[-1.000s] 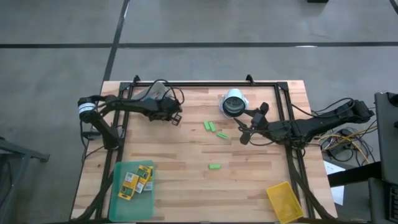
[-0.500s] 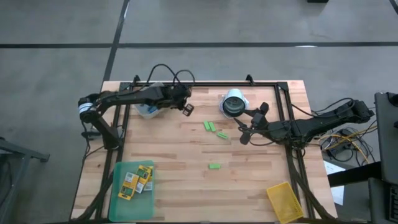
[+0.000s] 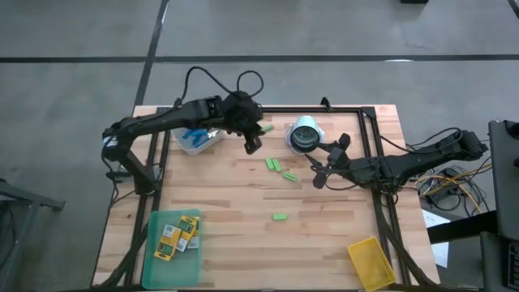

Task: Pick & Place School Supplies
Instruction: Put the green eraser into the yellow bin

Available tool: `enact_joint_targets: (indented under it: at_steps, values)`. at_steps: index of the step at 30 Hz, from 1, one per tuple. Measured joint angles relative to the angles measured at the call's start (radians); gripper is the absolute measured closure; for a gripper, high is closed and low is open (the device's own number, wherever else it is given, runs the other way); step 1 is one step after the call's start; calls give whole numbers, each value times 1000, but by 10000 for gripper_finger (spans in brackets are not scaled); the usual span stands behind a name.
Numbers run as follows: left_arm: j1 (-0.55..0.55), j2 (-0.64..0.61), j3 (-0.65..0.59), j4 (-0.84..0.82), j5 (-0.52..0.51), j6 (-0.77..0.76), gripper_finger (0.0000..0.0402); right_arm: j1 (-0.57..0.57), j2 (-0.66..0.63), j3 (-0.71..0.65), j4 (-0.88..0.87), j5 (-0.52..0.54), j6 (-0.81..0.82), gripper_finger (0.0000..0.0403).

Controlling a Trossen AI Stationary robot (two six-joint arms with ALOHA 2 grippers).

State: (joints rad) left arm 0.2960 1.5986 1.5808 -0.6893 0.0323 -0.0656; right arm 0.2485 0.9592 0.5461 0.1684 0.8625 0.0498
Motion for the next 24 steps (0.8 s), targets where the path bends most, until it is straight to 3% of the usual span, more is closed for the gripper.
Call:
enact_joint_targets:
  at_steps: [6,14,24]
  values:
    - [-72,0,20,2,128,148,358,-1,-1,0,8,-77,-49,183]
    - [-180,5,18,45,133,291,358,0,-1,0,169,-336,-198,183]
    - [-220,7,18,214,127,277,358,0,-1,0,234,-452,-184,183]
